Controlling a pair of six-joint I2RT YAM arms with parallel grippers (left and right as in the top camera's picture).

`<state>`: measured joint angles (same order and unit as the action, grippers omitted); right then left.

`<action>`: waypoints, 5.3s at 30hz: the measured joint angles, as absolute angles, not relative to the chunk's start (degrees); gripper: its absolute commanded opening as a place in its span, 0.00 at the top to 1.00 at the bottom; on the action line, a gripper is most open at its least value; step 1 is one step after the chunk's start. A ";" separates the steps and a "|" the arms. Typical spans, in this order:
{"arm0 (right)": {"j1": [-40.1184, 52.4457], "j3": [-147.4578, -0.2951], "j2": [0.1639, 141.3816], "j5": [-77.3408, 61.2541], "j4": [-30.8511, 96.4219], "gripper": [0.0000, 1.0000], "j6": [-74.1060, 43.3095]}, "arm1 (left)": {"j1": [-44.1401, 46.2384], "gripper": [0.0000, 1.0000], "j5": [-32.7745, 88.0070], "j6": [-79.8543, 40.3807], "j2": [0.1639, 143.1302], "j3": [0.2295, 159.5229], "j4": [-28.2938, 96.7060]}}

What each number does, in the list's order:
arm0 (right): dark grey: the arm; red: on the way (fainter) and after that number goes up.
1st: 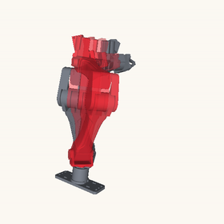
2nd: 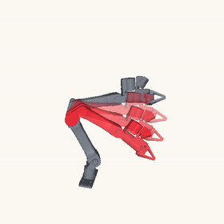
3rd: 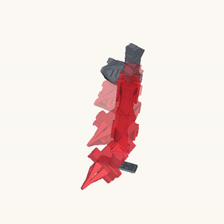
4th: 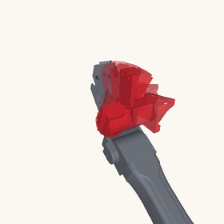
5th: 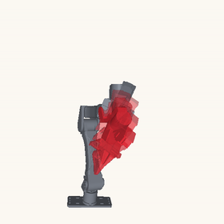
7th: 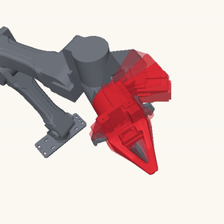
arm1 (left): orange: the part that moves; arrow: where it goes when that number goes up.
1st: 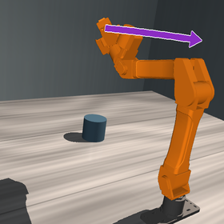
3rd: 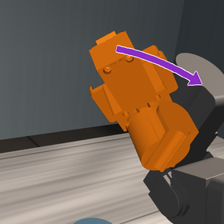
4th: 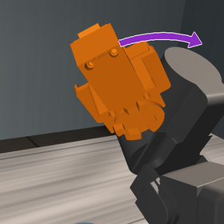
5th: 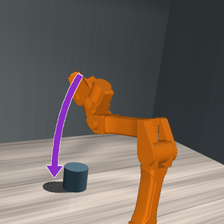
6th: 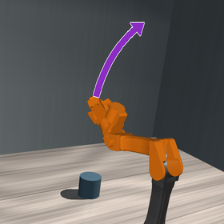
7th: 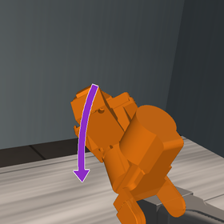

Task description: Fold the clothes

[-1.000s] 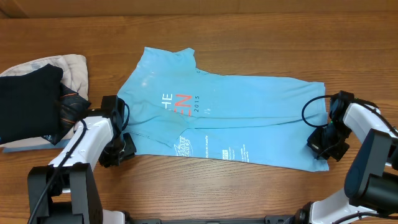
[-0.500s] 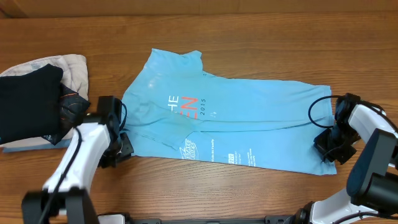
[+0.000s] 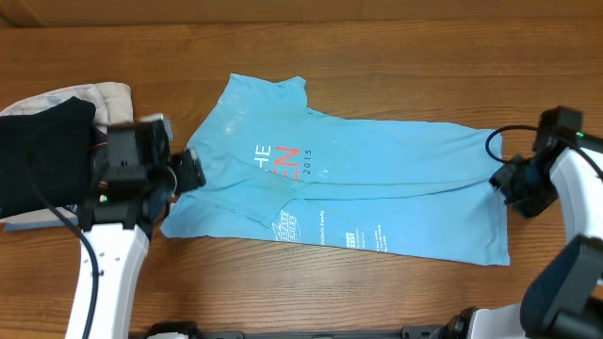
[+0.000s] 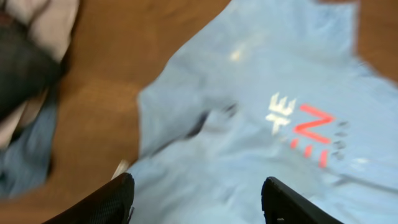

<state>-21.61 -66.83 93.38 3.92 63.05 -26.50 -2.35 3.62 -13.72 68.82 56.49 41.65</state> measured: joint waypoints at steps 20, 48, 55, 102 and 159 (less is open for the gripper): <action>-21.61 -70.19 90.35 -4.14 65.19 0.39 -16.45 | -2.35 0.24 20.05 -3.14 123.68 100.55 39.68; -21.61 -70.19 90.35 -4.27 58.30 0.39 -16.45 | -2.39 0.53 23.83 -1.52 135.35 105.32 41.17; -21.61 -70.19 90.35 -4.25 58.39 0.39 -16.43 | -2.92 0.44 22.68 -1.50 135.35 111.09 41.45; -21.61 -70.19 90.37 -4.25 57.82 0.44 -16.43 | 2.55 0.96 7.03 1.02 138.98 113.51 45.47; -21.61 -76.31 118.80 -7.35 22.55 0.96 -10.35 | 1.78 0.96 10.92 -7.20 133.93 112.97 49.39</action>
<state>-21.61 -76.31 118.80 -7.35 22.55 -10.35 1.78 10.92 -7.20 133.93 112.97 49.39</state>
